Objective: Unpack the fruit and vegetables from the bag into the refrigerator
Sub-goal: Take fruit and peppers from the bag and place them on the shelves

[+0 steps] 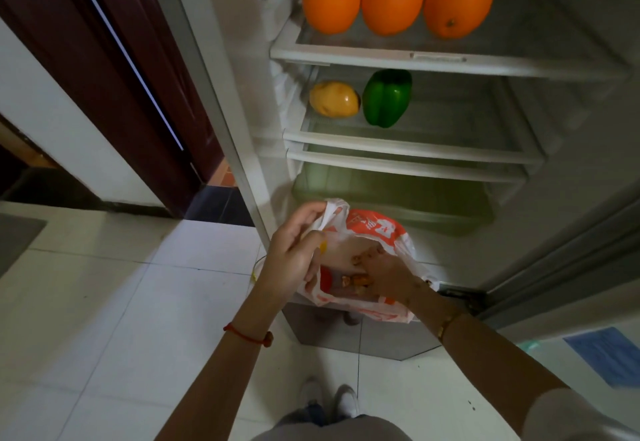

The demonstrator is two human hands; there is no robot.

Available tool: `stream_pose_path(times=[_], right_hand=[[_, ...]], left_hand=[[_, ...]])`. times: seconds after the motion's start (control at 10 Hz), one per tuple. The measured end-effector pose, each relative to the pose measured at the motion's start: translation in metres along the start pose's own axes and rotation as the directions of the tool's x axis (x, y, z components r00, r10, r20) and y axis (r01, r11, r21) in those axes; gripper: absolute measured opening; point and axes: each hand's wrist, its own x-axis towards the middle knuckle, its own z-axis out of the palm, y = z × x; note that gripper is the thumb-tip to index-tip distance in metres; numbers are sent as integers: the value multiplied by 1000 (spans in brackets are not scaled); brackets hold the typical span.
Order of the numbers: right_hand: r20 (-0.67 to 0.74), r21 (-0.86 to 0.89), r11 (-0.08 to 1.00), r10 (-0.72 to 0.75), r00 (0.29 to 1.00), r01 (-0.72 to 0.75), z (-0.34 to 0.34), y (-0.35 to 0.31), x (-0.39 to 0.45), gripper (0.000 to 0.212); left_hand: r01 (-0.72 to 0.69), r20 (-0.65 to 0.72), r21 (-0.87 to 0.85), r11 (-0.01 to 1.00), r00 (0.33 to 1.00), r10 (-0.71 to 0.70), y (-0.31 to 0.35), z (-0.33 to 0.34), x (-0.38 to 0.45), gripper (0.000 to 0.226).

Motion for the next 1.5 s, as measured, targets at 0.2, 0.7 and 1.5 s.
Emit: stream_pose_path(times=[0.2,0.7,1.5], right_hand=[[0,388,921,30,1000,-28,-19,-8,-28,13],[-38,421,900,140,989,-111,-15,-5,-43,49],[-811,583,524,328,485,621,-261,-3,-106,61]], left_hand=[[13,0,2,1000,1000,-13,0,6,0,33],[21,-4,-53,998,1000,-21,-1,12,5,33],[126,12,-89,988,992,-125,11,28,44,30]])
